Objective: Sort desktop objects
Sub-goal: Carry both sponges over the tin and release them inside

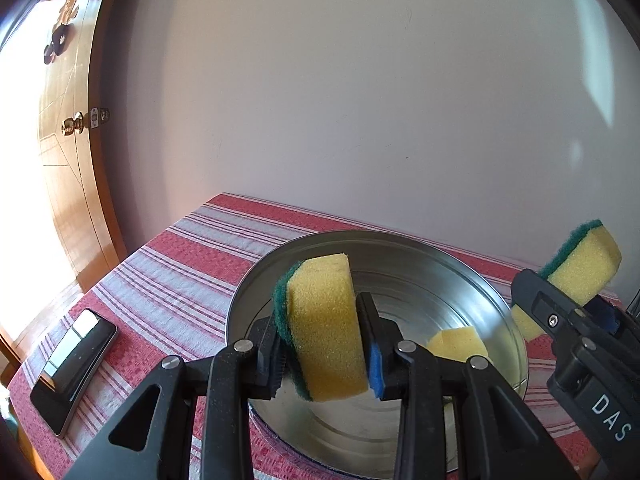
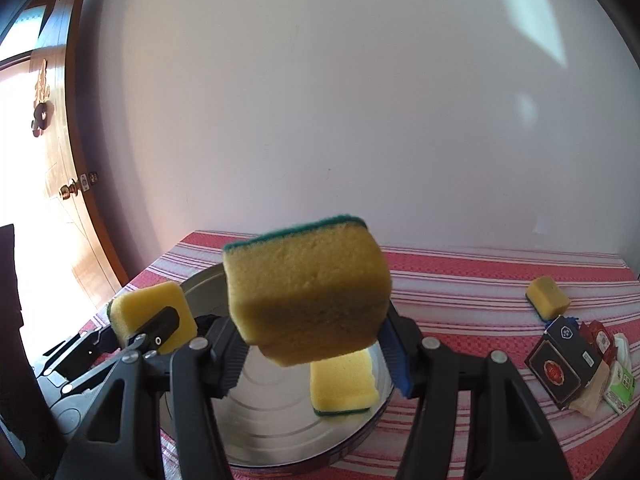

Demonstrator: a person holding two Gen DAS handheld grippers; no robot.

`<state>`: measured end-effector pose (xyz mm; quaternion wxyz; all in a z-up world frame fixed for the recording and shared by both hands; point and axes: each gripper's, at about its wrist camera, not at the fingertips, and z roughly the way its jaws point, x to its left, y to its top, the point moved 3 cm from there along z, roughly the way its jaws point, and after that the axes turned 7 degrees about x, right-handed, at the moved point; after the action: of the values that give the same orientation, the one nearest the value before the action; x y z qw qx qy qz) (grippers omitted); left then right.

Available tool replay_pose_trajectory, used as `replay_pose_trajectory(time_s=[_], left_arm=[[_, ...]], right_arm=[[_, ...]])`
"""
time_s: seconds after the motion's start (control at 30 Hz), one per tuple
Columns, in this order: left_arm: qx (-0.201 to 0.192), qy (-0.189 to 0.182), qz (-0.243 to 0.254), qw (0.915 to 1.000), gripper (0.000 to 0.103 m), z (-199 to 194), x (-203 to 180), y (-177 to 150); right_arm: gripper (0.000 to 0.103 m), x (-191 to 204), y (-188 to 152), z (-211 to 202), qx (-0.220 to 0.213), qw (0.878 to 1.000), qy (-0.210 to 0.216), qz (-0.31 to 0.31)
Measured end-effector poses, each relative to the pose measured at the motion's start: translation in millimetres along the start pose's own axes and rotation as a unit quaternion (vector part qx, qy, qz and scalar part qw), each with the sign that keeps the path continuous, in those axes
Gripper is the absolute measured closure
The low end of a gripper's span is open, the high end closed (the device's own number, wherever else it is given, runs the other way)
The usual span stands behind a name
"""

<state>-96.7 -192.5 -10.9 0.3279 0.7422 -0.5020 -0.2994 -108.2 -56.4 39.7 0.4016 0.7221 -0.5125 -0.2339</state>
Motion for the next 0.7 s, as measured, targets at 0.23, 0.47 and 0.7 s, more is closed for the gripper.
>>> replay_pose_trajectory(time_s=[0.23,0.47,0.7], left_arm=[[0.015,0.018,-0.003,0.9997,0.068,12.2,1.3,2.4],[0.028,0.037,-0.008,0.9989,0.068,30.1,10.4,8.4],[0.040,0.061,-0.002,0.9974,0.068,41.2,11.1,9.3]], right_arm=[[0.044,-2.0,4.5,21.6,0.017,1.000,-0.009,-0.003],[0.044,2.0,5.2,40.5,0.031,0.999,-0.019,-0.012],[0.044,0.8,2.6,52.9,0.040,0.999,-0.025,-0.018]])
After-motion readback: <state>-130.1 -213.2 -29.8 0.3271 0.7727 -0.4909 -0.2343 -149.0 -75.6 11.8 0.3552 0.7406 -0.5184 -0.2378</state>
